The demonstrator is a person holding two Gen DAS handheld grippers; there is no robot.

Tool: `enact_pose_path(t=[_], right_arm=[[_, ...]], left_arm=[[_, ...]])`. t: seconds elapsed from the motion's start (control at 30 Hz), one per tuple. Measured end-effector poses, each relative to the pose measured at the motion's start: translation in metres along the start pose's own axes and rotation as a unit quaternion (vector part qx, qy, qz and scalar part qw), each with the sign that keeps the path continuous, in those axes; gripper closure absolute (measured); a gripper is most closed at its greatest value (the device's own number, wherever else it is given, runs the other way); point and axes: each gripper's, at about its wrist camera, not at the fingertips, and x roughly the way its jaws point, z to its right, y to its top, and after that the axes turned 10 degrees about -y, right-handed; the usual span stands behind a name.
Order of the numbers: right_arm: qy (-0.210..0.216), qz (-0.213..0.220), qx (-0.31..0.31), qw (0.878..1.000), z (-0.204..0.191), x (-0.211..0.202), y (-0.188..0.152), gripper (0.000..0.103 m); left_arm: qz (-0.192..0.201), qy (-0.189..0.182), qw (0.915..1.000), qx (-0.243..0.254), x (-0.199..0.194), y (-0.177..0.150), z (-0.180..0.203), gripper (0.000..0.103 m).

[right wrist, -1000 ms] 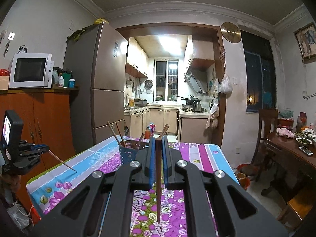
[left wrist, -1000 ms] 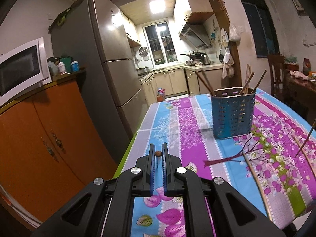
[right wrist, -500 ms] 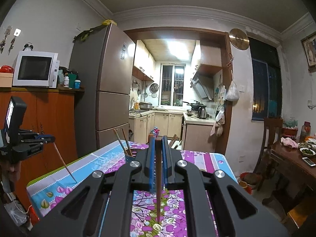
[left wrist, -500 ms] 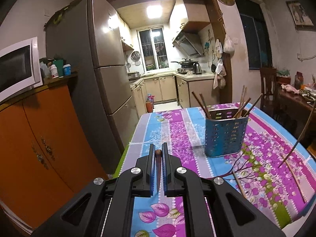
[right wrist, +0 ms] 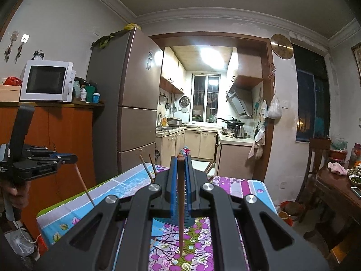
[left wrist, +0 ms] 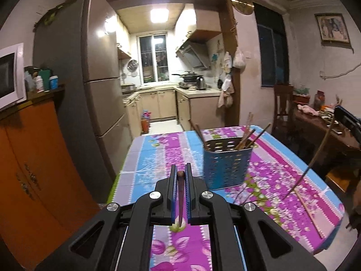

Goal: Organize utensils
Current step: 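Lower both held chopsticks into the blue holder, then open both grippers to release the chopsticks into the blue holder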

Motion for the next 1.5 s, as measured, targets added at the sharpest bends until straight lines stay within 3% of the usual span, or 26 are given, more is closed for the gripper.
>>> enact_pose_path(t=[0.3,0.6,1.13,1.3,1.5], right_arm=[[0.014,-0.008,0.012,1.000,0.001,0.009,0.009,0.097],[0.015,-0.002,0.027,1.000,0.010,0.026,0.028,0.097],[0.019,0.050,0.076,0.996,0.040,0.102,0.082,0.097],[0.014,0.048,0.089,0.995,0.040,0.138,0.073,0.097],[0.011,0.011,0.111,0.994,0.039,0.180,0.042,0.097]], left_arm=[[0.000,-0.056,0.9984,0.011,0.010,0.019,0.025,0.095],[0.040,-0.093,0.9946,0.024,0.015,0.067,0.047,0.095],[0.103,-0.076,0.9913,0.030,0.083,0.155,0.054,0.095],[0.100,-0.076,0.9918,0.026,0.119,0.160,0.050,0.095],[0.086,-0.087,0.9924,0.008,0.165,0.138,0.040,0.095]])
